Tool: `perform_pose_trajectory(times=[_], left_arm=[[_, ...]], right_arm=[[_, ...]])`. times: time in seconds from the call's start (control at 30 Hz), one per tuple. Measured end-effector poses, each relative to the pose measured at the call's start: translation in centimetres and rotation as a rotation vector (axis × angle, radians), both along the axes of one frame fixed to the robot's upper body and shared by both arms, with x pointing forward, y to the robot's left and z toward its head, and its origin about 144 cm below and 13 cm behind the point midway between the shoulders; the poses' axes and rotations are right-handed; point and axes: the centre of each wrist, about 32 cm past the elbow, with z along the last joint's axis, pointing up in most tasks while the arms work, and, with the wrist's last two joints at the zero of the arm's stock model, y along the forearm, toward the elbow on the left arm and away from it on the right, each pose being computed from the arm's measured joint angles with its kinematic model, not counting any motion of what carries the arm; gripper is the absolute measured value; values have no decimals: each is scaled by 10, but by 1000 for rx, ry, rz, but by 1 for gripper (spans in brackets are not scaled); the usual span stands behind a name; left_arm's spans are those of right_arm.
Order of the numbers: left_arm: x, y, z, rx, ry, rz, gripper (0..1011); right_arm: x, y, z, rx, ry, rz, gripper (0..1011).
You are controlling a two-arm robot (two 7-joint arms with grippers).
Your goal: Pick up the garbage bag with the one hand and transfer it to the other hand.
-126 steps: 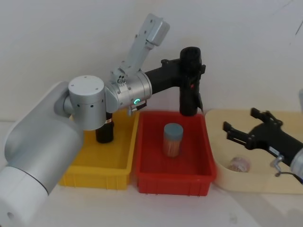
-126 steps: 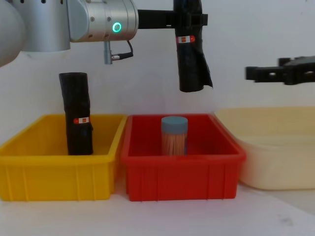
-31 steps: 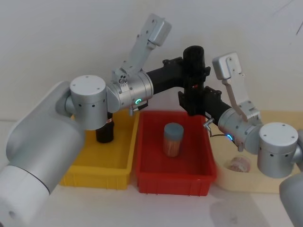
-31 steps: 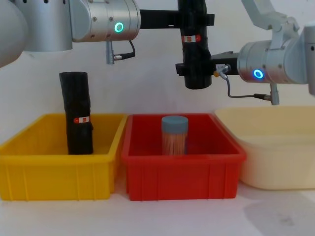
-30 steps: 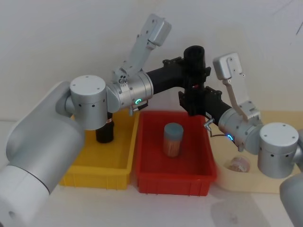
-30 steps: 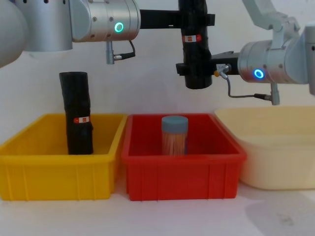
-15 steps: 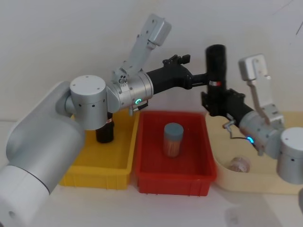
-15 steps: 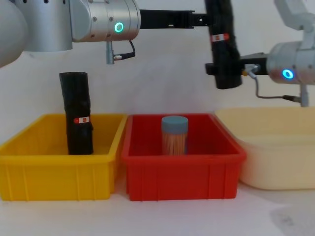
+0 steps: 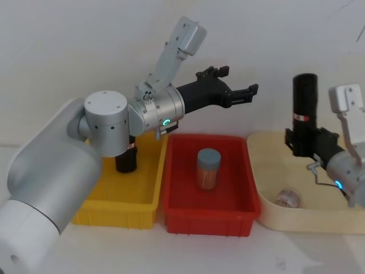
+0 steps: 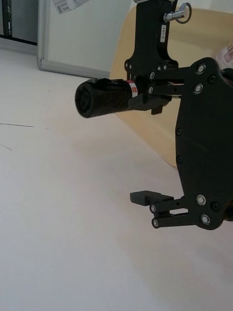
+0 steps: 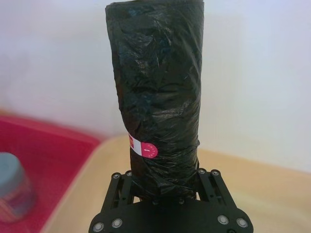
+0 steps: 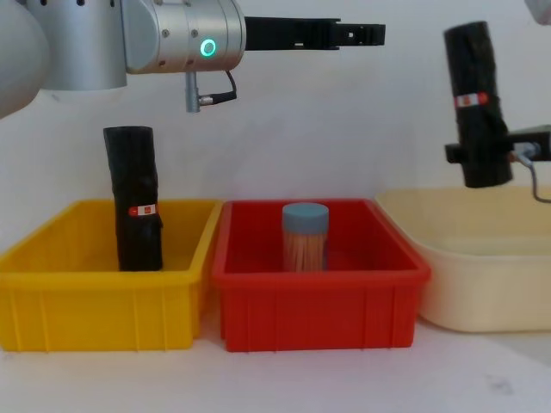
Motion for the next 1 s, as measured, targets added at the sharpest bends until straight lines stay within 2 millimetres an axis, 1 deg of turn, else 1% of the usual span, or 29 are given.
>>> perform_pose_trajectory(times=[0.2, 0.27, 0.3, 0.33, 0.4, 0.43, 0.47, 0.5, 0.53, 0.57, 0.63, 0.77, 0.8, 1.0], left_arm=[[0, 0, 0, 0, 0, 0, 1001], [0, 0, 0, 0, 0, 0, 1001], [0, 0, 0, 0, 0, 0, 1001], [0, 0, 0, 0, 0, 0, 1001], [0, 0, 0, 0, 0, 0, 1001], [0, 0, 0, 0, 0, 0, 1001], [0, 0, 0, 0, 0, 0, 1001], [0, 0, 0, 0, 0, 0, 1001], [0, 0, 0, 0, 0, 0, 1001], [0, 0, 0, 0, 0, 0, 1001], [0, 0, 0, 0, 0, 0, 1001], [0, 0, 0, 0, 0, 0, 1001], [0, 0, 0, 0, 0, 0, 1001], [0, 0, 0, 0, 0, 0, 1001]], right_arm=[[-5, -11, -5, -16, 35, -36, 537], [-7, -15, -6, -22, 46, -48, 567], [-8, -16, -7, -23, 49, -51, 587], [-9, -18, -7, -27, 56, -58, 645], [-10, -19, -8, -29, 62, -63, 676], [-10, -20, -9, -31, 65, -66, 738], [-11, -21, -9, -32, 68, -68, 738], [-12, -23, -10, -35, 74, -74, 776], [-12, -23, -10, -35, 74, -74, 793], [-12, -24, -10, -37, 78, -77, 847], [-13, -25, -11, -38, 80, -80, 880], [-14, -27, -11, -42, 87, -87, 987], [-14, -27, -11, -42, 88, -88, 1001], [-15, -29, -12, -46, 94, -94, 1001]])
